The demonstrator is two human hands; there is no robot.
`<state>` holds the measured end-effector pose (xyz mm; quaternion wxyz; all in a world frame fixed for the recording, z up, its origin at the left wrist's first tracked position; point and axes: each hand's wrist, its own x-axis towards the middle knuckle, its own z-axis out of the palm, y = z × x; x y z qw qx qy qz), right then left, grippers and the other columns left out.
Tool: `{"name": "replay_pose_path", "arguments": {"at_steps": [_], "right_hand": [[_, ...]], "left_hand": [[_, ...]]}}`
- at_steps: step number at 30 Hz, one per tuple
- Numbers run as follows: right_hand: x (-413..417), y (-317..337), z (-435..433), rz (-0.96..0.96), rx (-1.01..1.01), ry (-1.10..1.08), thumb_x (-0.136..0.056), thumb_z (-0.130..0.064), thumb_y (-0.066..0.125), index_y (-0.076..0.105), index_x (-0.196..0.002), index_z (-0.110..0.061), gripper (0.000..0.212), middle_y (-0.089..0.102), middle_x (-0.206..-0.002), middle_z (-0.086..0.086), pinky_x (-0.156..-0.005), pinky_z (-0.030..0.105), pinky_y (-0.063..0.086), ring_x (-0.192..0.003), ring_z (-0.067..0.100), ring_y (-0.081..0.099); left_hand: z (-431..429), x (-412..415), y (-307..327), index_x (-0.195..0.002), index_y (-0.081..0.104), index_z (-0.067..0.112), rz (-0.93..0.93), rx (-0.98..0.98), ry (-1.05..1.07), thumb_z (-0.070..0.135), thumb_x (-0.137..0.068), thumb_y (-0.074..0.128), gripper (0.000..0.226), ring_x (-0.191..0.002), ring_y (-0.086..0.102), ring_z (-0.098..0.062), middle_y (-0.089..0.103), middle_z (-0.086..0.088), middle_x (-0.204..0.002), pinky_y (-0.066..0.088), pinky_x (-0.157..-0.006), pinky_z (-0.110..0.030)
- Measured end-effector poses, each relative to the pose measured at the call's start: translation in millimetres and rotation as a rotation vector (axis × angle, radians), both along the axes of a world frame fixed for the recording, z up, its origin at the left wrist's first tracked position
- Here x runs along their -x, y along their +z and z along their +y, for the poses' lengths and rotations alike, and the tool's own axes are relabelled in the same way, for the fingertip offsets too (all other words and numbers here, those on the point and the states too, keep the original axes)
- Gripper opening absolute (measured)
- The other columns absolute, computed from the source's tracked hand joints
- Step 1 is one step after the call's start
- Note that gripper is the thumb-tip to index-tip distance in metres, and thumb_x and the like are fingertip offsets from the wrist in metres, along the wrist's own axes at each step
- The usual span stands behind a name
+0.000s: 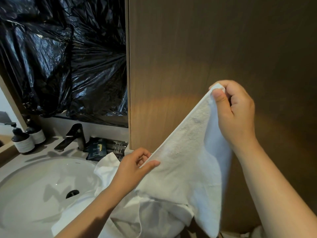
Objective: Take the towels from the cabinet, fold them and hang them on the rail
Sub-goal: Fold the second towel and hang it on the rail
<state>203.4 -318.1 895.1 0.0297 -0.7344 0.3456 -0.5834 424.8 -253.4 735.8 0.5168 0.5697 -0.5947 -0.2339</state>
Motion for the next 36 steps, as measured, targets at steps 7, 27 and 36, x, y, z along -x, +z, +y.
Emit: {"name": "replay_pose_path", "arguments": {"at_steps": [7,27,36], "right_hand": [[16.5,6.2,-10.9,-0.067,-0.039,-0.07,-0.102,-0.023,0.046,0.059,-0.099,-0.02,0.014,0.06,-0.098,-0.006,-0.074,0.001,0.041,-0.088,-0.007,0.054],[29.9,4.6,-44.4,-0.283,-0.171,-0.245,-0.102,-0.032,0.044,0.058,-0.109,-0.023,0.019,0.058,-0.108,-0.006,-0.071,0.003,0.036,-0.092,0.001,0.053],[44.7,7.1,-57.1,-0.344,-0.092,-0.272,-0.101,-0.026,0.046,0.063,-0.112,-0.01,0.025,0.059,-0.102,-0.002,-0.08,0.021,0.037,-0.096,0.01,0.052]], "left_hand": [[-7.5,-35.8,13.6,-0.075,0.062,0.021,-0.253,-0.124,-0.025,0.03,-0.077,0.079,0.019,-0.063,0.05,-0.004,0.058,-0.001,-0.077,0.041,-0.06,-0.017],[-38.8,-105.2,84.4,-0.082,0.075,0.025,0.224,-0.067,0.403,0.032,-0.073,0.082,0.014,-0.073,0.07,-0.017,0.075,0.001,-0.077,0.056,-0.062,-0.027],[-45.1,-91.6,132.2,-0.092,0.057,0.017,-0.018,0.298,0.553,0.033,-0.092,0.062,0.016,-0.069,0.054,-0.009,0.057,0.006,-0.074,0.041,-0.058,-0.027]]}}
